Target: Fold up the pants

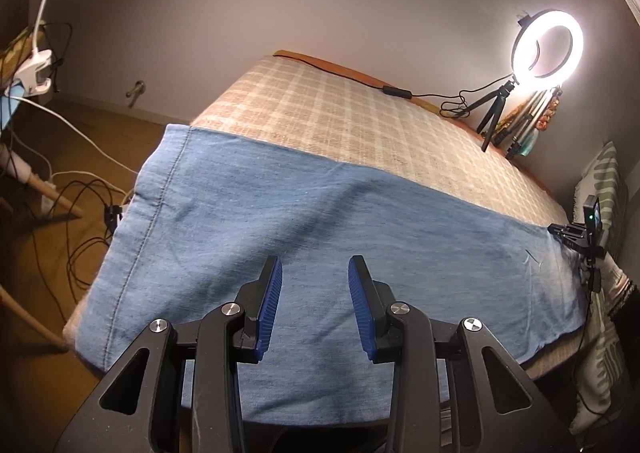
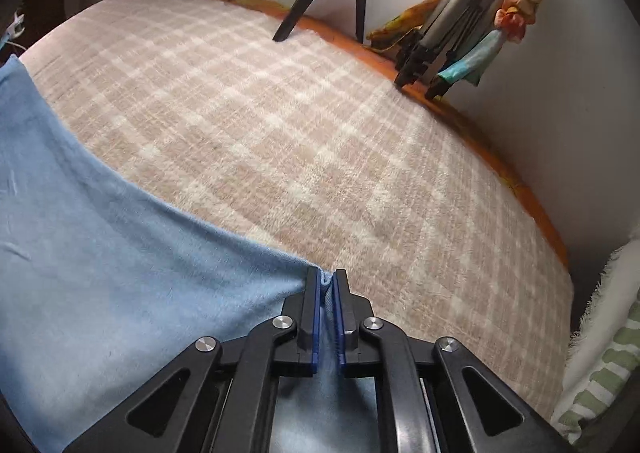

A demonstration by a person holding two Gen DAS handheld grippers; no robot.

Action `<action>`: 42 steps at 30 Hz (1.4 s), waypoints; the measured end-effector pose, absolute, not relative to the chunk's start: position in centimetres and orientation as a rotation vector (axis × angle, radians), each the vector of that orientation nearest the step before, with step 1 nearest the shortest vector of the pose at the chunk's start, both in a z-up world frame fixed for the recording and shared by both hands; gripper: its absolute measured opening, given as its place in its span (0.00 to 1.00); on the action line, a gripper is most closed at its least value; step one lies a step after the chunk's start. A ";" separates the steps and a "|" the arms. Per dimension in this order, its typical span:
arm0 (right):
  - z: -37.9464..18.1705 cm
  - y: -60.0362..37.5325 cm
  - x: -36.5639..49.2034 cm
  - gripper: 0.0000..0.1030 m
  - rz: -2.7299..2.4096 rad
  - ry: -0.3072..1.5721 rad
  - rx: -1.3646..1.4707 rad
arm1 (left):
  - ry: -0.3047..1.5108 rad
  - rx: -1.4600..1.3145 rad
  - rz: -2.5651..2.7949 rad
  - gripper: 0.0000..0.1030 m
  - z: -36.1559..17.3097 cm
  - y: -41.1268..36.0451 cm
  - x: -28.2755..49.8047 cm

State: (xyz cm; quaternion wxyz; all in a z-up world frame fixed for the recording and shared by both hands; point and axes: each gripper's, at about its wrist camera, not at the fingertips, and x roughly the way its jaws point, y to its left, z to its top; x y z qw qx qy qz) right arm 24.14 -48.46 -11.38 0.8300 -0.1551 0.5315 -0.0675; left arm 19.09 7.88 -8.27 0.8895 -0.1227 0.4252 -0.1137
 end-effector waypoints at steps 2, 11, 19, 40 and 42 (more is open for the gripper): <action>-9.3 -50.4 22.7 0.30 -0.165 1.070 -0.183 | 0.879 -0.252 -0.235 0.32 -8.0 8.1 18.8; -3.4 -63.7 8.8 0.80 -0.574 0.899 0.189 | 0.852 -0.258 -0.209 0.32 -7.3 9.2 18.1; -8.9 -70.8 3.2 0.82 -0.532 0.922 0.665 | 0.860 -0.271 -0.206 0.32 -7.7 8.9 18.0; -4.1 -61.3 5.7 0.44 -0.714 0.961 0.047 | 0.854 -0.279 -0.172 0.32 -7.8 9.9 17.0; -3.4 -59.0 6.3 0.44 -0.619 0.924 0.026 | 0.850 -0.294 -0.164 0.32 -7.9 10.2 16.8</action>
